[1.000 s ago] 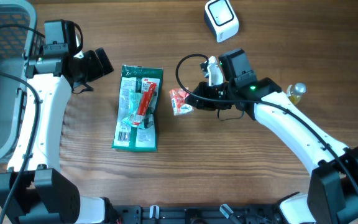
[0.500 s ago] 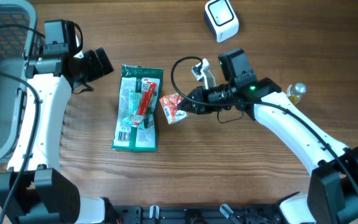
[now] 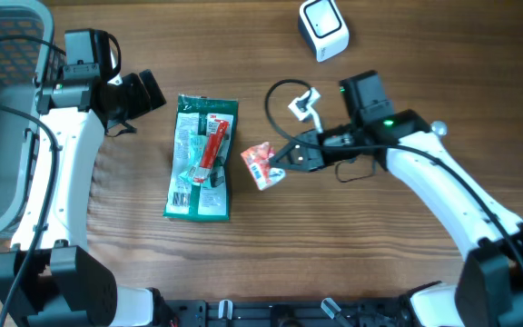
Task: Scan the item barcode
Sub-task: 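Lift the tissue pack and rotate it in the right gripper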
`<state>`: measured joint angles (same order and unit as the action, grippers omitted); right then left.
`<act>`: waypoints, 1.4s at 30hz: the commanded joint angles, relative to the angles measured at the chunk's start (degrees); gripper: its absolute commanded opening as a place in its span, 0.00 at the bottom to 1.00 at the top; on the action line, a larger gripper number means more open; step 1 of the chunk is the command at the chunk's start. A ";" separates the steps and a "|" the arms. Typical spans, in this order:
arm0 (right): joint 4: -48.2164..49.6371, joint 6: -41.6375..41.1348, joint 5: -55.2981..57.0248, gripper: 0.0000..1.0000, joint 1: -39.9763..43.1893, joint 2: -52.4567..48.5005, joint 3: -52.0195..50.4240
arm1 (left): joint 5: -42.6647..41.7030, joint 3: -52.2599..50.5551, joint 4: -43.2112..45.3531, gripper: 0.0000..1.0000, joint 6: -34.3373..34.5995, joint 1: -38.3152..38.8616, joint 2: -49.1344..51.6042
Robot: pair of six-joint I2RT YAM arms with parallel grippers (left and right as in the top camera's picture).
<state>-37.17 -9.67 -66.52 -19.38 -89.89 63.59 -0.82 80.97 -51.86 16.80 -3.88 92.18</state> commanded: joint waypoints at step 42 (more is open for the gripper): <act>-2.51 2.01 -25.83 0.04 6.12 15.06 0.11 | -0.44 0.63 0.11 1.00 -0.07 -0.15 -0.50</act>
<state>-40.01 -7.14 -89.34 -13.39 -75.77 63.59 -0.82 80.97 -51.86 16.80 -3.88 92.18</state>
